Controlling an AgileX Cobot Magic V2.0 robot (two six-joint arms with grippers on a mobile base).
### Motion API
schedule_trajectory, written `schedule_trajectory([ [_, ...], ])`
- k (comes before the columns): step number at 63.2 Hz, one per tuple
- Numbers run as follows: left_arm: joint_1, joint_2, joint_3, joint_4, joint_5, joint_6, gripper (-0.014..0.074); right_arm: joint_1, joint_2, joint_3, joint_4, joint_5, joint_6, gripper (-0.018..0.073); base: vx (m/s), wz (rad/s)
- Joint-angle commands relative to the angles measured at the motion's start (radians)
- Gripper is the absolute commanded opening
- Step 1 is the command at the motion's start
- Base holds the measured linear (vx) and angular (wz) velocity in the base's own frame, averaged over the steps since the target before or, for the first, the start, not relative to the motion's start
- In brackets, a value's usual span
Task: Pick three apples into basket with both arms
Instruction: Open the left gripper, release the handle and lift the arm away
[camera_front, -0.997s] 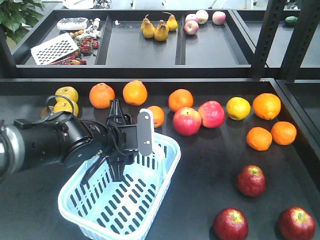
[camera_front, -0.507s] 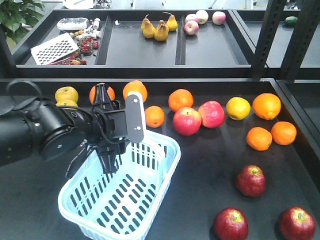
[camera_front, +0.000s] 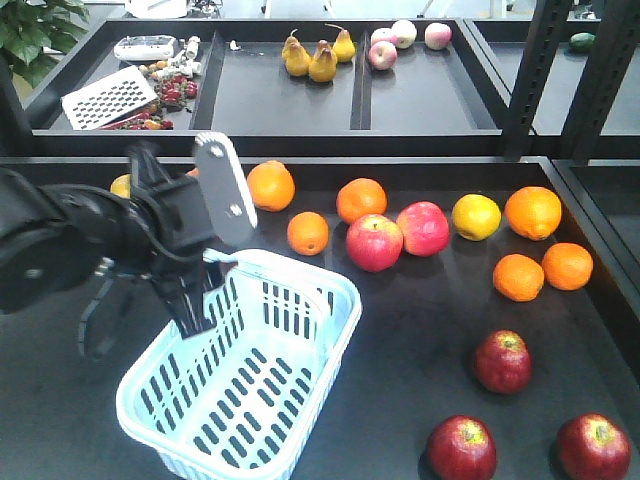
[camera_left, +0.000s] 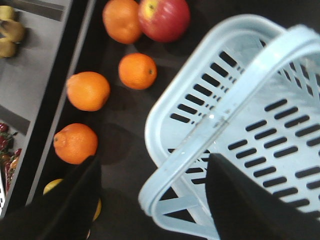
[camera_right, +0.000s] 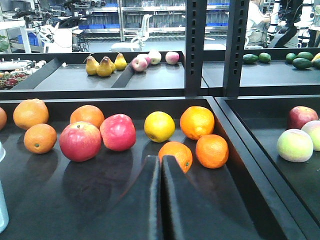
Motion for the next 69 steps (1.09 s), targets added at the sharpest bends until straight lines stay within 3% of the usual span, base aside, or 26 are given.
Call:
schedule_trajectory([
  [1,-0.006,-0.088,-0.020,-0.003,-0.034,-0.084,0.0441,-0.007,-0.013,0.013,-0.005,-0.075,0.000,-0.0009,0.00,0.00],
  [11,0.011,-0.189,-0.020,0.031,0.010,-0.269,0.0441,-0.007,-0.013,0.013,-0.005,-0.075,0.000,-0.0009,0.00,0.00],
  [18,0.066,-0.256,-0.020,0.034,0.031,-0.398,0.0441,-0.007,-0.013,0.013,-0.005,-0.075,0.000,-0.0009,0.00,0.00],
  [27,0.143,-0.342,-0.020,0.033,0.085,-0.490,0.0441,-0.007,-0.013,0.013,-0.005,-0.075,-0.003,-0.0009,0.00,0.00],
  [42,0.213,-0.500,-0.020,0.037,0.237,-0.576,0.0441,-0.007,-0.013,0.013,-0.005,-0.075,-0.003,-0.0009,0.00,0.00],
  [59,0.215,-0.693,-0.020,0.036,0.342,-0.628,0.0441,-0.007,-0.013,0.013,-0.005,-0.075,-0.003,-0.0009,0.00,0.00],
  [69,0.215,-0.753,-0.020,0.037,0.343,-0.628,0.0440,-0.007,-0.013,0.011,0.001,-0.105,-0.002,-0.0009,0.00,0.00],
])
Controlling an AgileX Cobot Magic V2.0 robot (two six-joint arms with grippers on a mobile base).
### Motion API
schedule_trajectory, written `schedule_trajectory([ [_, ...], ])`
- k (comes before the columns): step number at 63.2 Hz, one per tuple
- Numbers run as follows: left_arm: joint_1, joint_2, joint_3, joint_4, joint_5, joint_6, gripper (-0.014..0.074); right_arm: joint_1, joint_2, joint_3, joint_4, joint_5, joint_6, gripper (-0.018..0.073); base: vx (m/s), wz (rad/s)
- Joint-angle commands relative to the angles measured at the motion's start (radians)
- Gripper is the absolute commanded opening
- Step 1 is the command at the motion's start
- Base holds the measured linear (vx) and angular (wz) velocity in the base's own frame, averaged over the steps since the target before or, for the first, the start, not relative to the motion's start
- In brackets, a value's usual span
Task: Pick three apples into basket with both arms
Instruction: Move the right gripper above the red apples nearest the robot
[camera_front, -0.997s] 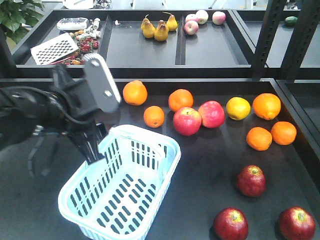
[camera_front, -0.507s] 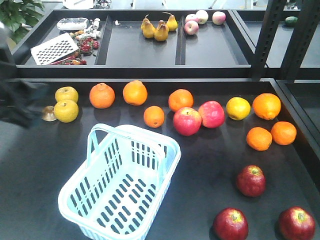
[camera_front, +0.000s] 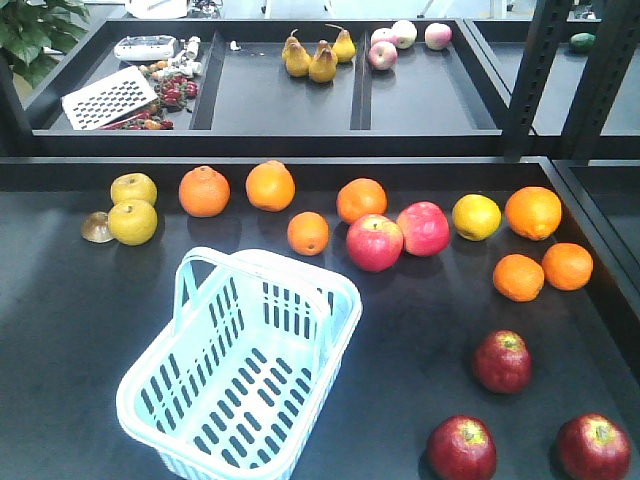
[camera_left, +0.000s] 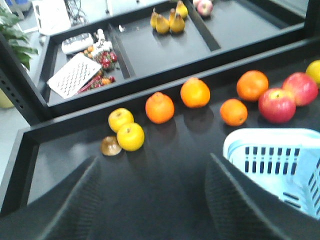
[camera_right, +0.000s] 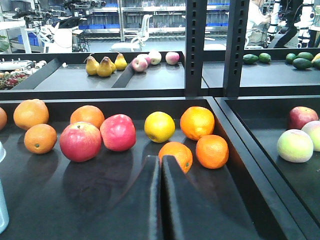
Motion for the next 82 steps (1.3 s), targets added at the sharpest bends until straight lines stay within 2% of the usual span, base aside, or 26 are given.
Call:
schedule_trajectory([
  [1,0.002,-0.020,-0.020,0.012,-0.059,-0.013,0.0440,-0.007,-0.013,0.011,0.005,-0.107,0.001,-0.0009,0.00,0.00],
  [11,0.002,-0.028,-0.020,0.012,-0.059,-0.013,0.0440,-0.007,-0.013,-0.007,0.085,-0.138,0.001,-0.0009,0.00,0.00],
  [25,0.002,-0.027,-0.020,0.012,-0.059,-0.012,0.0440,-0.007,-0.003,-0.201,0.089,0.050,-0.001,-0.0009,0.00,0.00],
  [36,0.002,-0.027,-0.020,0.012,-0.059,-0.012,0.0440,-0.007,0.112,-0.421,0.089,0.319,-0.007,-0.0009,0.00,0.00],
  [47,0.002,-0.027,-0.020,0.012,-0.059,-0.012,0.0440,-0.007,0.310,-0.682,0.100,0.719,-0.008,-0.0009,0.00,0.00],
  [53,0.002,-0.027,-0.020,0.012,-0.059,-0.012,0.0440,-0.007,0.416,-0.770,0.090,0.844,-0.011,-0.0009,0.00,0.00],
  [71,0.002,-0.027,-0.020,0.012,-0.059,-0.012,0.0440,-0.007,0.531,-0.801,0.066,0.887,-0.011,0.0012,0.00,0.00],
  [77,0.002,-0.027,-0.020,0.012,-0.059,-0.012,0.0438,-0.007,0.535,-0.801,0.066,0.920,-0.011,0.0081,0.00,0.00],
  [82,0.002,-0.027,-0.020,0.012,-0.059,-0.012,0.0438,-0.007,0.535,-0.801,0.065,0.941,-0.011,0.0182,0.00,0.00],
])
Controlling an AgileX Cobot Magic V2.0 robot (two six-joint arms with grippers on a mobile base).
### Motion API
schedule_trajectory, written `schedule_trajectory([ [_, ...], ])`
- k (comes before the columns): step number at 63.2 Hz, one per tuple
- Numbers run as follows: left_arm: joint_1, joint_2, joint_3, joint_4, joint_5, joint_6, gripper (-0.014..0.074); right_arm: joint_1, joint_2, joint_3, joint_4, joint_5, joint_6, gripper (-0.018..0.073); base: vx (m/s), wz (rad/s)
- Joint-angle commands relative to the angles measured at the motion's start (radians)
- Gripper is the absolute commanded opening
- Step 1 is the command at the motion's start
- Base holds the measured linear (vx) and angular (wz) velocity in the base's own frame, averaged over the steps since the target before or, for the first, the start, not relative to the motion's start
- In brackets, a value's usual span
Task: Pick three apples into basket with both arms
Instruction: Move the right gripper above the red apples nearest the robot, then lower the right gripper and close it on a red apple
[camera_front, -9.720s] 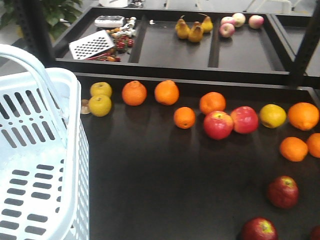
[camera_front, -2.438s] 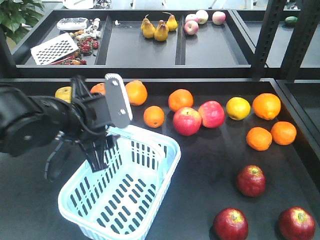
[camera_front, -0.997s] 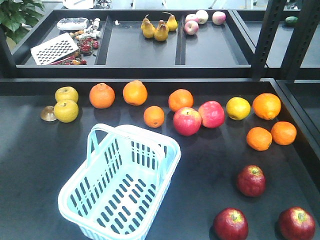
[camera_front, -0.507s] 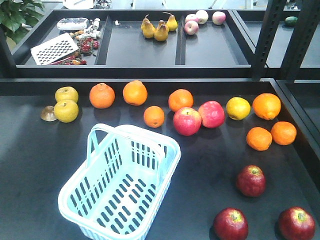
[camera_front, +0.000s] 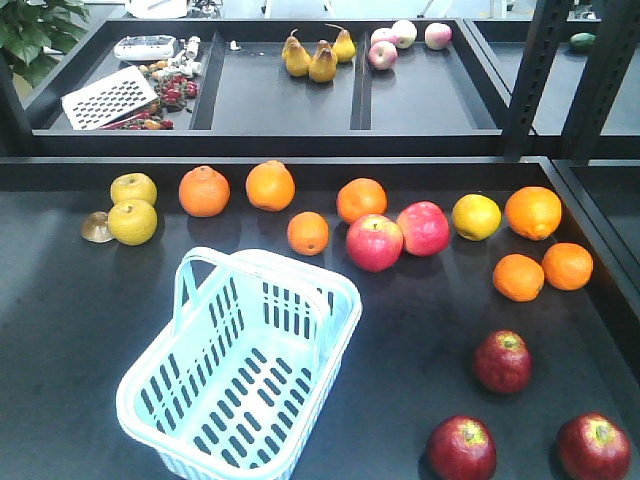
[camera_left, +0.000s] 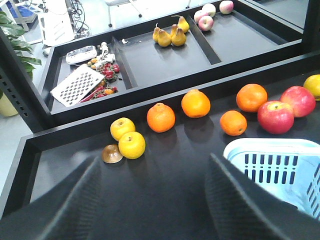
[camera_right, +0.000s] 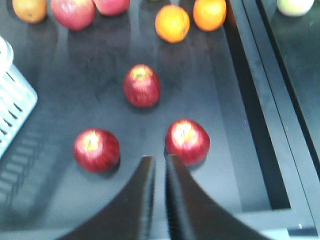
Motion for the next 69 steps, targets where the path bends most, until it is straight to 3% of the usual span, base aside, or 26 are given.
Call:
schedule_trajectory([
  [1,0.002,0.005,-0.020,0.012,-0.059,-0.008,0.0438,-0.007,0.015,-0.032,-0.012,-0.023,-0.006,0.0223,0.00,0.00],
  [16,0.002,0.005,-0.020,0.012,-0.059,-0.008,0.0438,-0.007,0.014,-0.032,-0.054,-0.021,0.001,0.0654,0.00,0.00],
  [20,0.002,0.005,-0.020,0.012,-0.059,-0.008,0.0438,-0.007,0.015,-0.032,-0.052,-0.026,0.003,0.0729,0.00,0.00],
  [34,0.002,0.005,-0.020,0.012,-0.059,-0.008,0.0438,-0.007,0.106,-0.032,-0.026,-0.048,-0.038,0.0717,0.00,0.00],
  [49,0.002,0.005,-0.020,0.012,-0.059,-0.008,0.0438,0.009,0.387,-0.032,0.202,-0.112,-0.255,0.0708,0.00,0.00],
  [69,0.002,0.005,-0.020,0.012,-0.059,-0.008,0.0438,0.183,0.711,-0.032,0.197,-0.288,-0.265,0.0705,0.00,0.00],
])
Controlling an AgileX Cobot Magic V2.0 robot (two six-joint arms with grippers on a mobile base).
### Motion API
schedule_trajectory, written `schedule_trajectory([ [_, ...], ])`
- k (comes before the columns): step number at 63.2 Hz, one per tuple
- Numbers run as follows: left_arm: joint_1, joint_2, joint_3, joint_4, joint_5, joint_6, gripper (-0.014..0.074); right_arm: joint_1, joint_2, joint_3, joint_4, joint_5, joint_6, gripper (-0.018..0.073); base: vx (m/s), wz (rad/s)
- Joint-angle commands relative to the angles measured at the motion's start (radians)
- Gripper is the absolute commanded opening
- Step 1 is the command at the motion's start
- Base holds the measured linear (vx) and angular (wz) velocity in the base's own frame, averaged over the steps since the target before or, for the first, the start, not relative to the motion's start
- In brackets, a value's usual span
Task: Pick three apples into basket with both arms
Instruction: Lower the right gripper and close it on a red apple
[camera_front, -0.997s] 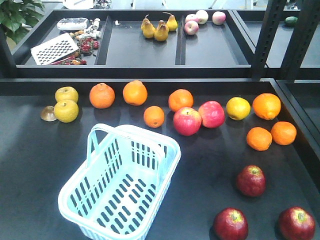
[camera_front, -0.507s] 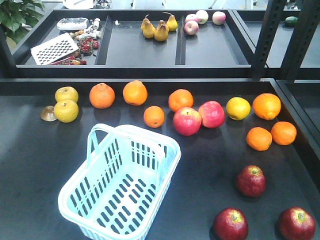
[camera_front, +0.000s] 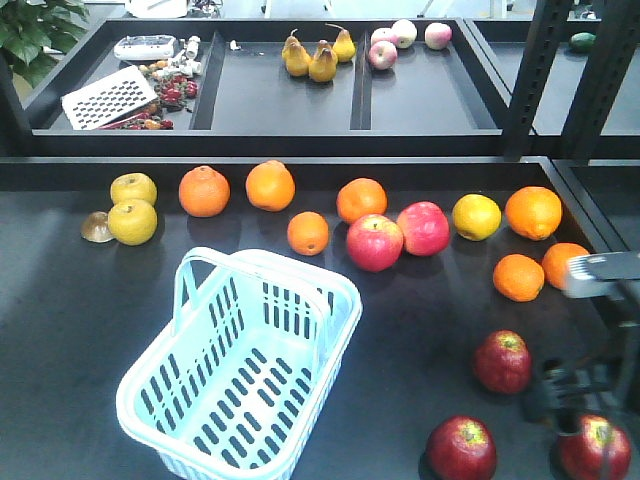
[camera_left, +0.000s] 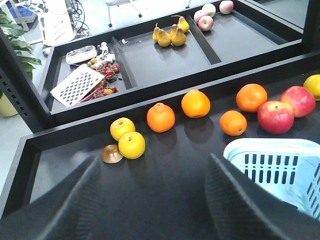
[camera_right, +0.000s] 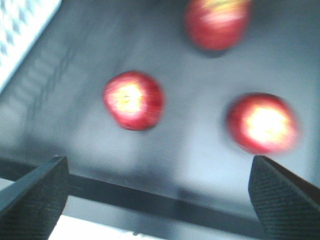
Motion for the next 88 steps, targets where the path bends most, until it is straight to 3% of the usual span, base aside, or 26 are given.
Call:
schedule_trajectory([
  [1,0.002,0.005,-0.020,0.012,-0.059,-0.008,0.0438,0.056,0.065,-0.031,0.005,-0.088,-0.002,0.0705,0.00,0.00],
  [22,0.002,0.005,-0.020,0.012,-0.059,-0.008,0.0438,0.211,0.295,-0.031,-0.088,-0.270,0.098,0.0705,0.00,0.00],
  [59,0.002,0.005,-0.020,0.012,-0.059,-0.008,0.0438,0.220,0.605,-0.031,-0.117,-0.415,0.102,0.0676,0.00,0.00],
  [72,0.002,0.005,-0.020,0.012,-0.059,-0.008,0.0438,0.220,0.642,-0.031,-0.117,-0.463,0.099,0.0569,0.00,0.00],
  [88,0.002,0.005,-0.020,0.012,-0.059,-0.008,0.0438,0.220,0.647,-0.031,-0.106,-0.459,0.101,0.0323,0.00,0.00],
])
